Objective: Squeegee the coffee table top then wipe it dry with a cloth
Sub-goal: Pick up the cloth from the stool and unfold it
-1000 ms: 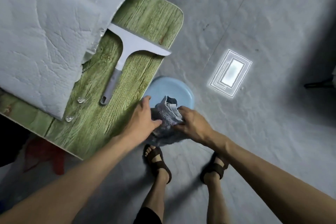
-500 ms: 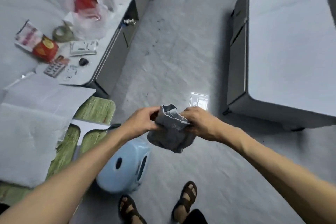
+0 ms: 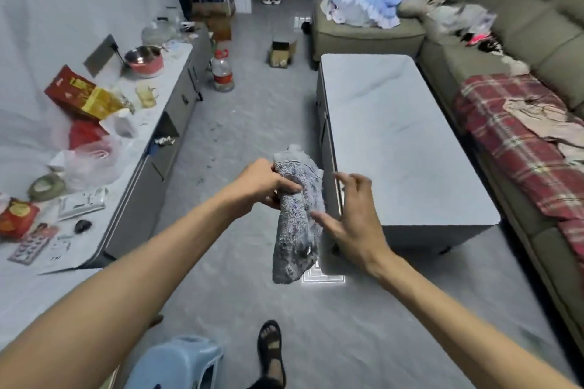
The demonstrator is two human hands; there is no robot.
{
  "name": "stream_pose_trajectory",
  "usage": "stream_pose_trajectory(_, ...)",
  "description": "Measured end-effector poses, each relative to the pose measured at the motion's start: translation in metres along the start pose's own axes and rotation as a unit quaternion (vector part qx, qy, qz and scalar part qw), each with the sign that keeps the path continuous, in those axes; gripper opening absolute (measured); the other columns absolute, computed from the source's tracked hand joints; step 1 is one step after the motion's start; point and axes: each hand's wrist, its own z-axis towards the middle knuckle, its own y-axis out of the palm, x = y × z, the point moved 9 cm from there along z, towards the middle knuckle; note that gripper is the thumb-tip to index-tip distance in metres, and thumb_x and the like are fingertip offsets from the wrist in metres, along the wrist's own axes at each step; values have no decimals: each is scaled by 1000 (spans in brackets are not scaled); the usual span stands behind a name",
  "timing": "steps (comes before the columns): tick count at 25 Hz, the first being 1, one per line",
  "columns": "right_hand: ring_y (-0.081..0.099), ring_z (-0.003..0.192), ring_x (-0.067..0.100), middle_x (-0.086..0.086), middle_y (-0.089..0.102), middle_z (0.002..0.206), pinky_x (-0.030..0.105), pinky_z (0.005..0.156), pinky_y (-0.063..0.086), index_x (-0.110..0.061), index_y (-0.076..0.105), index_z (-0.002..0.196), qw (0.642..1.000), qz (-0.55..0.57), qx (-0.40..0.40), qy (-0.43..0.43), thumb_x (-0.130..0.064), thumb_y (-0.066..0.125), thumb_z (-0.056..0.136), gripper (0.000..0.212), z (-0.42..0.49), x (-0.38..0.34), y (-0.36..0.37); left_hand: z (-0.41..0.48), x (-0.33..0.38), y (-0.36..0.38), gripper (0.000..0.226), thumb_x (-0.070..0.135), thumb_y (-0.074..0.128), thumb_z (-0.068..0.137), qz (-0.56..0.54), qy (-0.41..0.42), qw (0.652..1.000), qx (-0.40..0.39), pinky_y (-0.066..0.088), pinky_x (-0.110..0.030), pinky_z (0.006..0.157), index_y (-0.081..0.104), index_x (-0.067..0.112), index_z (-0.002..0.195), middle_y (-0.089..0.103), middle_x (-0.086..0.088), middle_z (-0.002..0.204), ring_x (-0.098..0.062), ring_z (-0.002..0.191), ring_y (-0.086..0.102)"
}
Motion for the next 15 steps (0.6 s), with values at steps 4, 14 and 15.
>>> stream_pose_trajectory(4,57,111,7,-9,59,124,34,93,50,-43,31,141,973,152,-142,96,-62,71,68,86,17,24,47,62,35,31,19,-2,77,71,-22,-14,1000,-13,51,-24,44,69,1,88,67,-16,77,-25,61,65)
stream_pose_trajectory(14,64,85,6,-11,70,91,27,77,49,-32,64,102,937,256,-46,234,-40,67,79,25,141,167,3,223,92,112,20,6,70,80,2,-68,987,-142,56,-23,46,63,2,99,45,-2,49,-8,33,43)
stream_pose_trajectory(15,62,81,5,-10,70,88,27,75,48,-30,66,97,929,273,-47,246,-41,66,79,21,146,185,6,238,86,121,22,8,70,80,11,-83,985,-148,55,-22,46,64,0,100,43,-5,53,-9,35,43)
